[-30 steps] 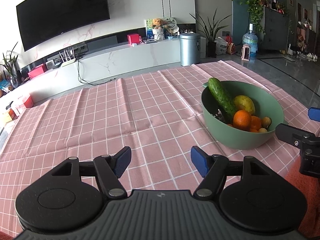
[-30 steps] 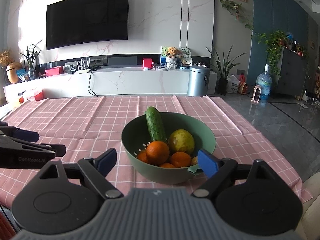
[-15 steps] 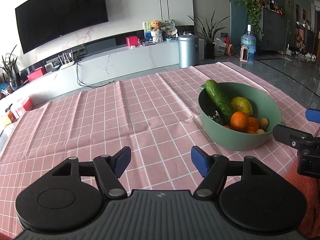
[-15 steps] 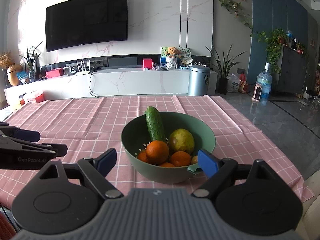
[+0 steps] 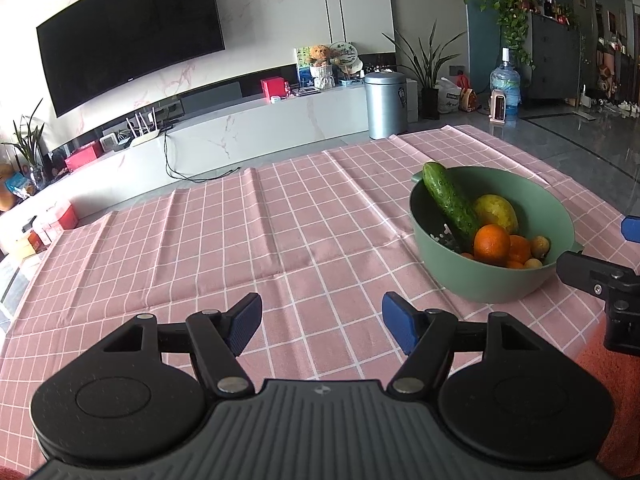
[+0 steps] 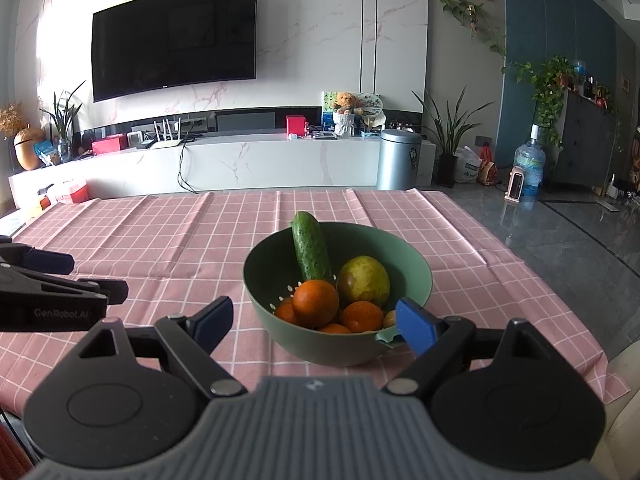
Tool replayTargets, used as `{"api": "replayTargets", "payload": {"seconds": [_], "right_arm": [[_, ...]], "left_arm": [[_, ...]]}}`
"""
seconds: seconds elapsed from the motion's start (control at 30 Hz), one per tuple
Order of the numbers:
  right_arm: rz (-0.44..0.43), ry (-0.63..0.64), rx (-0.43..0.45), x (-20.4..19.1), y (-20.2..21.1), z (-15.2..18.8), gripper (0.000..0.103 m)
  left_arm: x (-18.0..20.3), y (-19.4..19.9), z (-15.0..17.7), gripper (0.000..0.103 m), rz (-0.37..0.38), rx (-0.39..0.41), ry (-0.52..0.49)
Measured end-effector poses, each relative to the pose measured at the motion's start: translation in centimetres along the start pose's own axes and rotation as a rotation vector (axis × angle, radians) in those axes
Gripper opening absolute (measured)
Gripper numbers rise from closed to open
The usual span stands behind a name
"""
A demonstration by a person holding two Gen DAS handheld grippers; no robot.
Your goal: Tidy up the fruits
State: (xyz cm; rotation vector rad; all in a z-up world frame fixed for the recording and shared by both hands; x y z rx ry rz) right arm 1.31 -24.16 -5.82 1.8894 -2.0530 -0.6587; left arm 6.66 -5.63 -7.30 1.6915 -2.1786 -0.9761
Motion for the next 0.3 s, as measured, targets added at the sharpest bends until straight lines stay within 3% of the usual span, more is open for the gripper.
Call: {"api": "replayTargets", "payload": {"seconds": [0.3], "right_arm": [[0.002, 0.002, -0.003, -0.03, -0.05, 0.02, 0.085]], "left_arm": [[-0.05, 0.21, -0.13, 0.082, 0.005, 0.021, 0.001]]}}
Point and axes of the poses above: each gripper's, at about its wrist camera, not at the fingertips, and y roughly against the way its jaws point, x to its right, z to its underside, the point moved 7 cm from there along -y, roughly the way its jaws point, and after that the axes turned 7 degrees about -y, right-handed, at the moved point
